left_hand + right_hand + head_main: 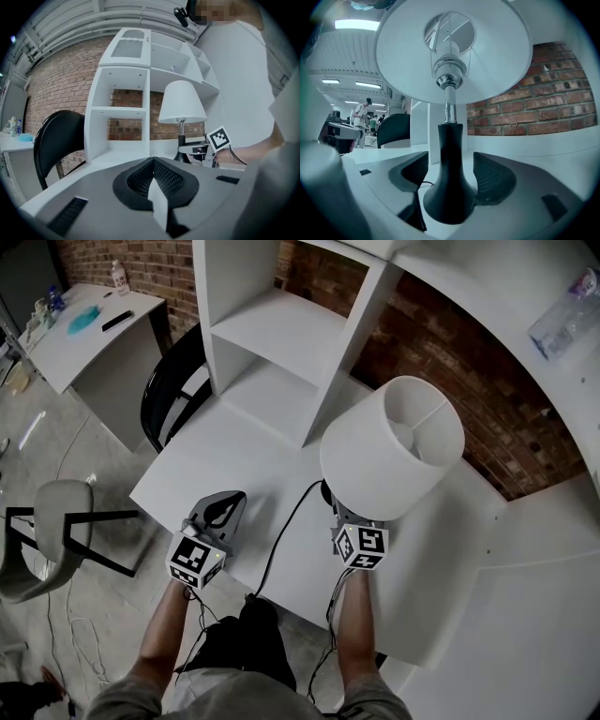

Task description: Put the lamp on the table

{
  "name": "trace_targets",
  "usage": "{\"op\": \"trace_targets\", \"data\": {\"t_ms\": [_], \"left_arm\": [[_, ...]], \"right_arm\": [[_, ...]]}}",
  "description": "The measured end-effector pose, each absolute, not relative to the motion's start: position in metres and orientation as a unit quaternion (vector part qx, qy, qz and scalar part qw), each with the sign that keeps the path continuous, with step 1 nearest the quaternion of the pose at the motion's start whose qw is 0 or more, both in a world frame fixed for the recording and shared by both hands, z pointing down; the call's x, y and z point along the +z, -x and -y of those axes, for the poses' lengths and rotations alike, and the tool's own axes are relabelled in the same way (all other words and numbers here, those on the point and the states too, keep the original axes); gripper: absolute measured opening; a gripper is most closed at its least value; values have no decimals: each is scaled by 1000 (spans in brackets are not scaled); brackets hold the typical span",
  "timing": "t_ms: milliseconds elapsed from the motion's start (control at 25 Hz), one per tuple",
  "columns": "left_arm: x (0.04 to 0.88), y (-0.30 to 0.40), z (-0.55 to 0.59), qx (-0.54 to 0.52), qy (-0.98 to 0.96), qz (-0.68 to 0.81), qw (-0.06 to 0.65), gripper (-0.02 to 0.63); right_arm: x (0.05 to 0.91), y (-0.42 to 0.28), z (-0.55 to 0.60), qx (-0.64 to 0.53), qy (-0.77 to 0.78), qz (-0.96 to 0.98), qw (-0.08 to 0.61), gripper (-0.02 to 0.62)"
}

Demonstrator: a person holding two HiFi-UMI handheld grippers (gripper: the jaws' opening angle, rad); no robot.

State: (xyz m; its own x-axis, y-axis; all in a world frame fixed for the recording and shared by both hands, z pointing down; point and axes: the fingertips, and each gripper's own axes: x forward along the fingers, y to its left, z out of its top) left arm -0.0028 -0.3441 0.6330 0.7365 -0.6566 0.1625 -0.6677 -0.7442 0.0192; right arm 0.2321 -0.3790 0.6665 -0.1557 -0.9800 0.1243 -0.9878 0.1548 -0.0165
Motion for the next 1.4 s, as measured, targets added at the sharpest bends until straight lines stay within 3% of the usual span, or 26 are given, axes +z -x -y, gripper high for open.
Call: {"op": "trace_targets", "data": {"t_ms": [880,1000,1400], "left_arm": [[586,-6,310,82,-938,335,47,3],[574,-9,299,80,-942,324,43,3],[530,-12,273,77,-950,301,29,3]], "right_arm": [[654,-224,309,104,-637,762,59,290],[643,-225,295,94,-646,755,58,244],[600,-213,259,92,-660,744,48,202]]}}
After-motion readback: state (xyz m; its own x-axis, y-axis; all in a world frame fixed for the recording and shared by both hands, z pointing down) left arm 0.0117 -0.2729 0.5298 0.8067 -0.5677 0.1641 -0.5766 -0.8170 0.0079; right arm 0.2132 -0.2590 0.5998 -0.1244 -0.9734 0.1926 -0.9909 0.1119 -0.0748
